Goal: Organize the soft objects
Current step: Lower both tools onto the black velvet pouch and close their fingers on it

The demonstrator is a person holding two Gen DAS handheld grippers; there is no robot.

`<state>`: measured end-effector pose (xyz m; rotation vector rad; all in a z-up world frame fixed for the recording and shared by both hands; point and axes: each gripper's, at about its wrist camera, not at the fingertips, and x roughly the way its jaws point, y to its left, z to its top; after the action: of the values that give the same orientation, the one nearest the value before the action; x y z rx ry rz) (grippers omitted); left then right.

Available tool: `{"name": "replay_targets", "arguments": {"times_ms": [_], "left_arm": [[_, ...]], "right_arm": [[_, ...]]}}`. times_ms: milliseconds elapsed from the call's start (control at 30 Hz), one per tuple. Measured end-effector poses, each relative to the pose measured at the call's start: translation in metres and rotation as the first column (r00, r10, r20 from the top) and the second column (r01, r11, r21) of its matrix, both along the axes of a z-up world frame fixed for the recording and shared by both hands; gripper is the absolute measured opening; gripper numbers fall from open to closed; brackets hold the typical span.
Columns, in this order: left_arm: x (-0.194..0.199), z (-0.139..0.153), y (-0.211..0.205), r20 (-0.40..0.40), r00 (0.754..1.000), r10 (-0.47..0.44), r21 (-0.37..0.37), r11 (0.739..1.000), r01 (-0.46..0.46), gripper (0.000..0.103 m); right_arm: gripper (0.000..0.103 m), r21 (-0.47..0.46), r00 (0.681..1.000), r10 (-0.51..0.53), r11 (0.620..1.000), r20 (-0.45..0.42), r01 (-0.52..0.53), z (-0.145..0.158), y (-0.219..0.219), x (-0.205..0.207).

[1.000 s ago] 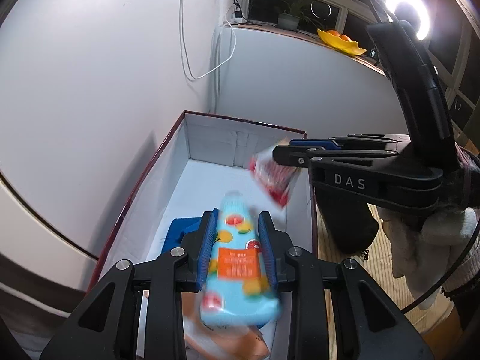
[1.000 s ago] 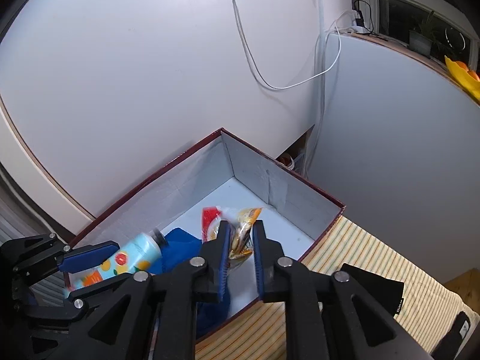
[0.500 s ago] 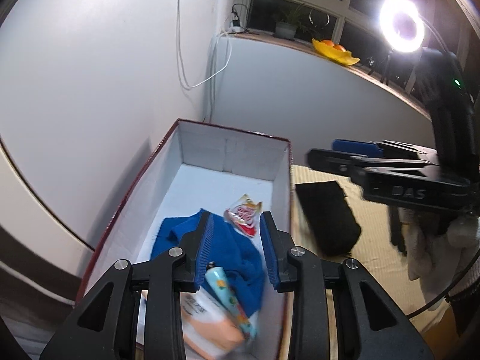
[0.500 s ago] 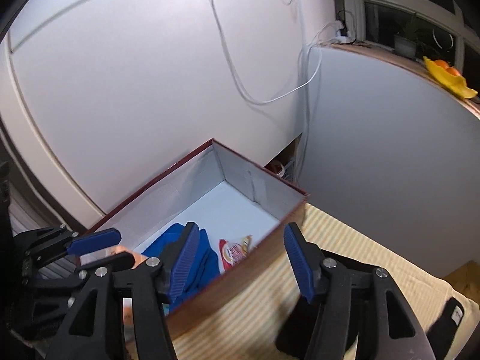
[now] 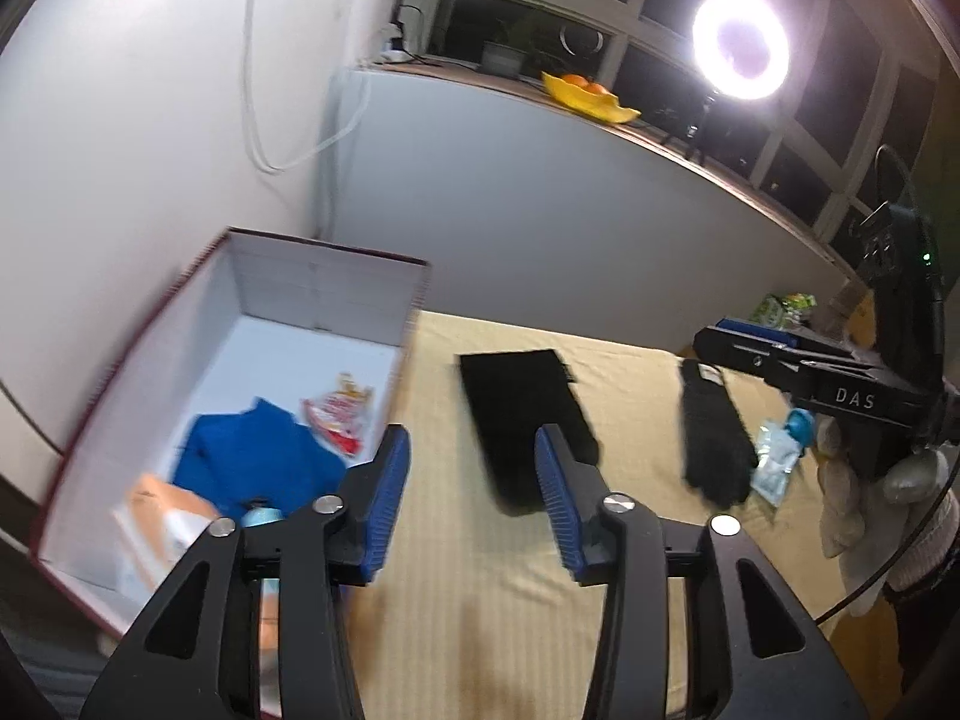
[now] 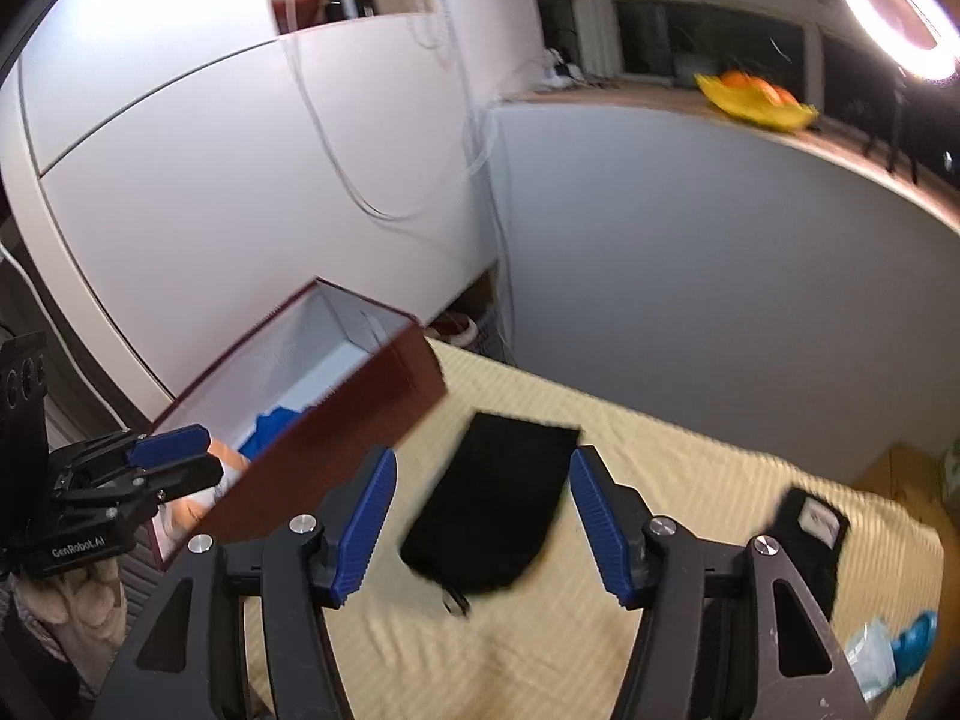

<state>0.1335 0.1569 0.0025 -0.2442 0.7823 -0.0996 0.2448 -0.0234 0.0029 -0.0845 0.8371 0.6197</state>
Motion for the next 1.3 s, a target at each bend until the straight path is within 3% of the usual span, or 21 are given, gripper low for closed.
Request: {"name": "replay_targets", "arguments": {"times_ms": [67, 300, 700, 1300], "left_arm": [[0.003, -0.003, -0.011, -0.002, 1.0, -0.011, -0.004, 1.0, 0.011, 0.06], [0.025, -0.026, -0.041, -0.068, 0.997, -0.032, -0.034, 0.999, 0.029, 0.066], [0.07, -0.082, -0.059, -0.213, 0.977, 0.009, -0.056, 0.998, -0.021, 0.068], [0.093, -0.116, -0.058, -0.27, 0.962, 0.03, -0.056, 0.997, -0.047, 0.072]], "right_arm": [[0.056, 0.01, 0.999, -0.022, 1.0, -0.037, 0.022, -0.005, -0.017, 0.003], [0.056, -0.004, 0.992, -0.056, 0.998, -0.115, 0.056, -0.023, -0.042, 0.017], [0.057, 0.051, 0.94, -0.031, 0.997, -0.34, 0.051, -0.086, -0.026, 0.055], [0.056, 0.06, 0.886, -0.012, 0.997, -0.464, 0.045, -0.142, 0.0, 0.083]]}}
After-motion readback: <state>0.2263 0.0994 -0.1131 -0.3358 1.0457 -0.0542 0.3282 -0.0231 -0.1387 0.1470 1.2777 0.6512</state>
